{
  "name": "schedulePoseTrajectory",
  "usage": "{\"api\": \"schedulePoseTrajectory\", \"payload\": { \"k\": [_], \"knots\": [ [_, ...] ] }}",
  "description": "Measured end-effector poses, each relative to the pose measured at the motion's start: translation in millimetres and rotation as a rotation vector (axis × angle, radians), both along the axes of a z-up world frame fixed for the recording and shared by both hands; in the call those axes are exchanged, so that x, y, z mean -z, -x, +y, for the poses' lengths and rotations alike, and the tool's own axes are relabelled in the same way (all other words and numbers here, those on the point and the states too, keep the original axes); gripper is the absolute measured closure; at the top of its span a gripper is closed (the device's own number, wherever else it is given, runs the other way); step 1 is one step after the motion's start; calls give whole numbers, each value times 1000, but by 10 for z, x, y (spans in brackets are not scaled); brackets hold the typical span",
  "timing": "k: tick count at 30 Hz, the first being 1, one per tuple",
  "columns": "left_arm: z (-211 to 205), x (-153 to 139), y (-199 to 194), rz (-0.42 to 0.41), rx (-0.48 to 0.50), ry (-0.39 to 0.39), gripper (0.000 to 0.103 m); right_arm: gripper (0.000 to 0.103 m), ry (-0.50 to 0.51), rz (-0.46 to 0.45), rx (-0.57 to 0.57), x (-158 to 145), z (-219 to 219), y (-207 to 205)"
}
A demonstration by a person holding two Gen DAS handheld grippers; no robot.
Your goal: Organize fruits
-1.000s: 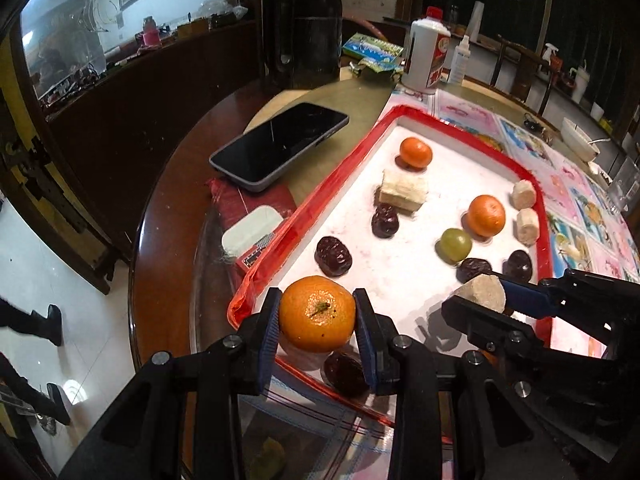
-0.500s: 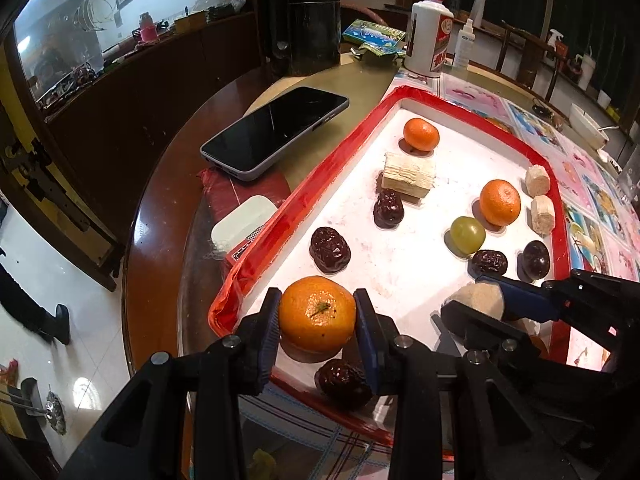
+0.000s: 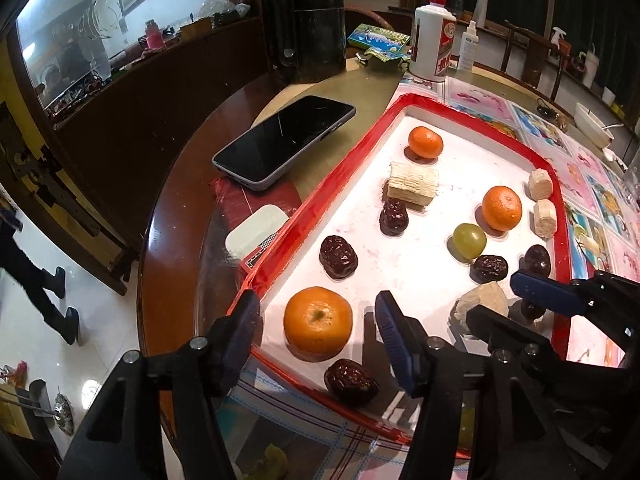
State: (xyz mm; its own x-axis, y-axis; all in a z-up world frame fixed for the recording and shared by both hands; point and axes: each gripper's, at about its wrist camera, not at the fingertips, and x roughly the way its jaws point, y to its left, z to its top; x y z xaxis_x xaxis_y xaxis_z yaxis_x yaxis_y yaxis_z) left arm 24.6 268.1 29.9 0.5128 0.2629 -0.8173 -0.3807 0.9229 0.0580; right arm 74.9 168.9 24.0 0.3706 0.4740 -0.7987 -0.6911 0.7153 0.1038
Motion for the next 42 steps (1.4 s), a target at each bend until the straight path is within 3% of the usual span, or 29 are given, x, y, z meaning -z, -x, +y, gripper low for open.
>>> {"api": "schedulePoseTrajectory", "payload": {
  "k": [8,23,33,42],
  "knots": [
    [-41,-58,46,-25,4,17,30,46,-5,-24,42,-80,-141,40],
    [-108,-146,591,-113,66,134,27,29,-49,-17,126,-220,-633,528],
    [-444,-83,992,-122,11,111,27,29,-127,16,166,-167,-1018,903],
    [-825,42,1138,-75,-37,93,27,25,-86,24,98,-50,-1144,1160]
  ]
}}
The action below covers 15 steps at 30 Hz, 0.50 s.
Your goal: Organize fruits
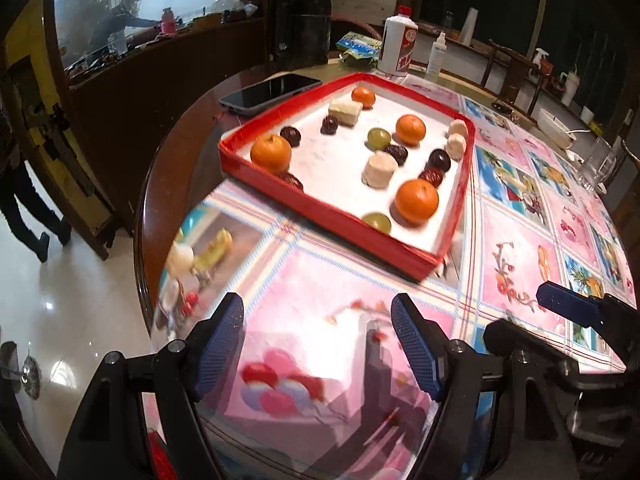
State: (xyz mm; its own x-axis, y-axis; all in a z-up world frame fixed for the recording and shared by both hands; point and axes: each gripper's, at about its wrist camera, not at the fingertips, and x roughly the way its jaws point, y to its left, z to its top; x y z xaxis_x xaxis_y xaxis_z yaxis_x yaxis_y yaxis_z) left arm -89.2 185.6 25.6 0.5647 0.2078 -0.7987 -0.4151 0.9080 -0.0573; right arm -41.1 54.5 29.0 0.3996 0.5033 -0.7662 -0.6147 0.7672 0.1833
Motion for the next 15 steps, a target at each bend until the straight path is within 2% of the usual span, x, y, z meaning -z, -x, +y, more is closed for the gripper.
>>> {"api": "schedulePoseTrajectory", "payload": {
  "k": [6,10,15],
  "knots": [
    [-66,14,51,20,-77,8,26,19,48,-49,24,-45,-70,56],
    [-75,-4,93,19,-122,-12,26,16,82,-90,14,-79,-60,90],
    [-85,-33,111,33,-147,-56,26,16,77,-88,0,-97,-58,119]
  ]
}}
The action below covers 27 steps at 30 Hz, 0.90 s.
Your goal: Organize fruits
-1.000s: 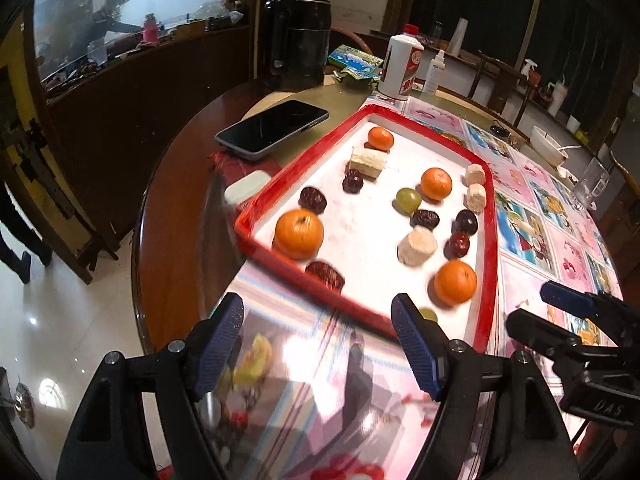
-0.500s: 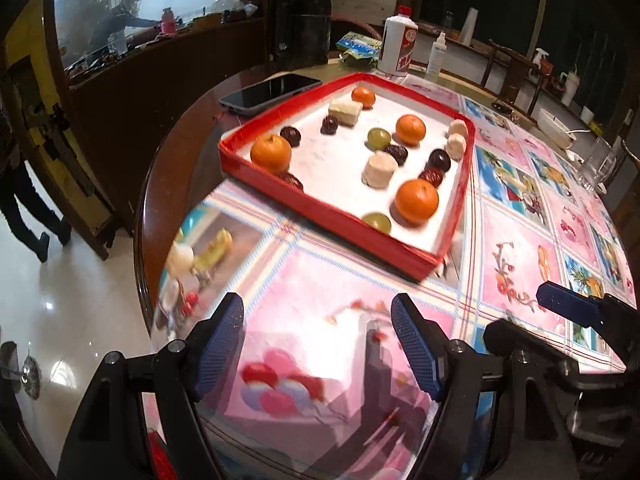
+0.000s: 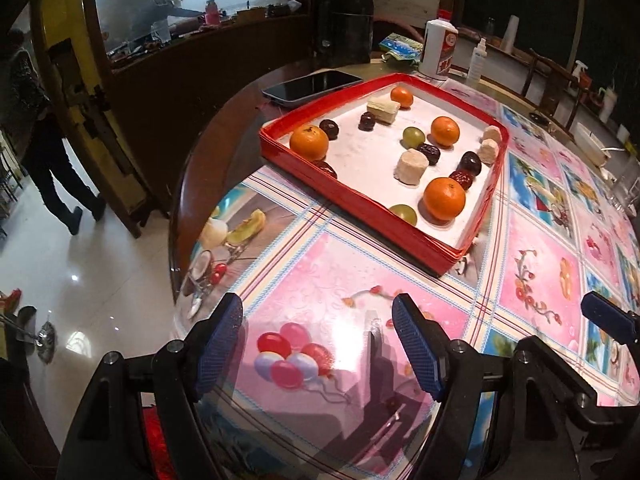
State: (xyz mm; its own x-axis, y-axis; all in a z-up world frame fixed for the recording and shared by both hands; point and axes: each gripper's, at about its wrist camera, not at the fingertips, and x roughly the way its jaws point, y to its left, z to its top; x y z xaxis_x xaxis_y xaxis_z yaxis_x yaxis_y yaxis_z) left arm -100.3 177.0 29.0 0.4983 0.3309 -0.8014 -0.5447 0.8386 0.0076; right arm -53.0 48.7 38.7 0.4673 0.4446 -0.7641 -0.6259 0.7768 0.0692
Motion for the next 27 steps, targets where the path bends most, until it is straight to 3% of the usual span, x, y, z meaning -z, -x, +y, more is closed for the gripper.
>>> {"api": "schedulePoseTrajectory", "payload": {
  "k": [16,24,27],
  "knots": [
    [-6,-46,105,-3,-41,-68,24,16,52,-81,-3,-99,56,137],
    [-75,-163,180,-82,1,-120,12,16,53,-78,16,-111,28,128],
    [-53,-186,206,-94,-2,-125,0,16,50,-82,23,-127,12,127]
  ]
}}
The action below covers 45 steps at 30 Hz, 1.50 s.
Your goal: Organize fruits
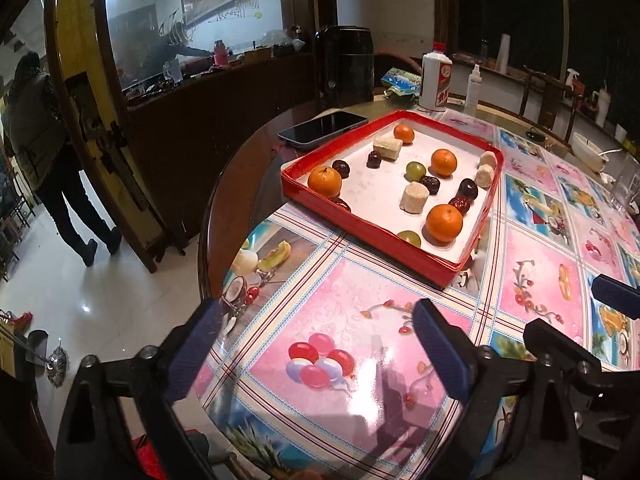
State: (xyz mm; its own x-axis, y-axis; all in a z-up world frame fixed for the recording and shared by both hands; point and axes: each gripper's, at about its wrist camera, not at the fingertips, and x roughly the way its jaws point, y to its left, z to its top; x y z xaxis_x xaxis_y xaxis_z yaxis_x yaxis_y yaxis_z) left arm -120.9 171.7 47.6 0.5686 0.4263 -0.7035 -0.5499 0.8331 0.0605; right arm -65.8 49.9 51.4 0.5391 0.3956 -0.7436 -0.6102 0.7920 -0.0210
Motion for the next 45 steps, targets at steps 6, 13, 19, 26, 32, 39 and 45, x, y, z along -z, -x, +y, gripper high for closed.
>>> {"api": "schedulePoseTrajectory", "payload": {
  "k": [6,13,19,26,32,39,45],
  "knots": [
    [4,-88,17,-24,34,-30,0,16,2,4,10,3,-4,-18],
    [-55,-114,-42,53,3,-114,0,15,25,-18,10,6,36,-28],
    [76,-108,-34,59,5,-26,1,15,27,-17,12,11,58,-52],
    [60,-166,-40,42,35,-19,1,15,35,-12,16,32,63,-92],
    [26,-199,-64,36,52,-1,0,15,37,4,22,71,59,-146],
    [14,-205,-99,42,79,28,0,15,35,19,34,98,52,-171],
    [6,-192,-112,54,93,47,0,15,38,18,35,95,45,-171]
  ]
}}
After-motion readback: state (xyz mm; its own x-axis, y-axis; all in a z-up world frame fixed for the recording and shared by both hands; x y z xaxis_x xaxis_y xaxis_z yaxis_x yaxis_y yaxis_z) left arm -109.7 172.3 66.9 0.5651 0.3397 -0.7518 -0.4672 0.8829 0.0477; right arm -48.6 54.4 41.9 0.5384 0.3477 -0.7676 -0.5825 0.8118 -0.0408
